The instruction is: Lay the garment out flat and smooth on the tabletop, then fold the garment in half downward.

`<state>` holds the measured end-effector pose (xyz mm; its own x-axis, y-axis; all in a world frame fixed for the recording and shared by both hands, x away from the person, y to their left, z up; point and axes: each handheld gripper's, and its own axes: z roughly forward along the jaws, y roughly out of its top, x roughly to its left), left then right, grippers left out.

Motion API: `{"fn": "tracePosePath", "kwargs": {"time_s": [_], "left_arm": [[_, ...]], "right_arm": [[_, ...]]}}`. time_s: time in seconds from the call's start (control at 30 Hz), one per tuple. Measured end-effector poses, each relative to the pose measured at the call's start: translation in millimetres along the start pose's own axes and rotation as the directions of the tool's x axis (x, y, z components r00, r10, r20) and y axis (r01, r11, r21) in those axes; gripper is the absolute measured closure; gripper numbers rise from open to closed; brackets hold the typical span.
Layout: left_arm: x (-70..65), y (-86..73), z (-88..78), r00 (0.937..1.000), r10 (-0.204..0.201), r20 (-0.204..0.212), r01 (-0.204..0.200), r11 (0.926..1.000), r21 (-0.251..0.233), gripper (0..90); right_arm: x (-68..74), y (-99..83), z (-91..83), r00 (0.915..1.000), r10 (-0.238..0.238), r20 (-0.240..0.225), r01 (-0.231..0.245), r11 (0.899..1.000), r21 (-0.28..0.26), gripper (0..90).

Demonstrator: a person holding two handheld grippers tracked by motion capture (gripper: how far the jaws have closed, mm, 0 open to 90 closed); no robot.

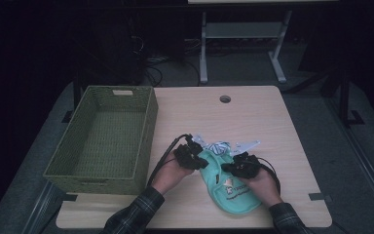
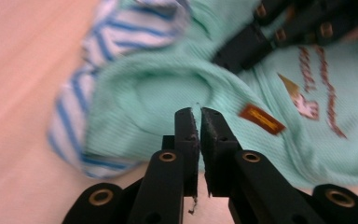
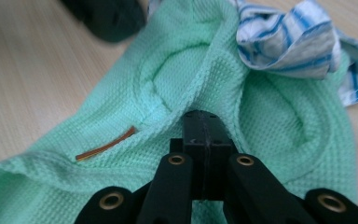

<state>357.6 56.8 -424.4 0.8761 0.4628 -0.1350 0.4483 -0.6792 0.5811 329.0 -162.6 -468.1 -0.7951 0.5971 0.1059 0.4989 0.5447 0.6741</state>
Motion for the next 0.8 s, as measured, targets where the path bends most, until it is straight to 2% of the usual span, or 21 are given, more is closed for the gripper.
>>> {"fn": "tracePosePath", "kwargs": {"time_s": [0.1, 0.27, 0.47, 0.6, 0.63, 0.67, 0.7, 0.8], "left_arm": [[10.5, 7.0, -0.7, 0.9996, 0.007, -0.028, -0.008, 0.9999, -0.012, 80.9], [27.1, 15.5, 2.5, 0.9979, -0.026, -0.06, 0.025, 0.9992, -0.03, 75.7], [45.7, 20.4, 10.0, 0.9962, -0.053, -0.069, 0.052, 0.9984, -0.024, 65.8], [49.6, 18.4, 17.3, 0.9966, -0.059, -0.058, 0.059, 0.9983, -0.002, 56.0], [48.5, 17.8, 19.9, 0.9959, -0.072, -0.055, 0.072, 0.9974, -0.007, 54.8], [48.5, 17.1, 21.9, 0.9958, -0.071, -0.058, 0.071, 0.9974, 0.002, 53.6], [49.6, 16.6, 22.9, 0.9971, -0.051, -0.056, 0.053, 0.9983, 0.025, 53.1], [49.4, 14.7, 28.4, 0.997, -0.054, -0.056, 0.056, 0.9978, 0.035, 52.9]], "right_arm": [[1.2, 0.1, 0.0, 1.0, 0.004, -0.001, -0.004, 1.0, -0.001, 89.9], [0.9, -0.1, 0.0, 1.0, 0.001, 0.0, -0.001, 1.0, 0.0, 89.9], [1.3, -0.6, -0.3, 1.0, 0.006, 0.0, -0.006, 1.0, -0.001, 90.0], [1.1, -0.6, -0.3, 1.0, 0.004, -0.001, -0.004, 1.0, -0.002, 90.0], [1.2, -0.6, -0.3, 1.0, 0.005, -0.002, -0.005, 1.0, -0.001, 90.0], [1.1, -0.5, -0.2, 1.0, 0.004, -0.001, -0.004, 1.0, -0.001, 90.0], [1.1, -0.4, -0.3, 1.0, 0.004, -0.001, -0.004, 1.0, 0.0, 90.0], [1.1, -0.3, -0.1, 1.0, 0.003, -0.001, -0.003, 1.0, -0.001, 90.0]]}}
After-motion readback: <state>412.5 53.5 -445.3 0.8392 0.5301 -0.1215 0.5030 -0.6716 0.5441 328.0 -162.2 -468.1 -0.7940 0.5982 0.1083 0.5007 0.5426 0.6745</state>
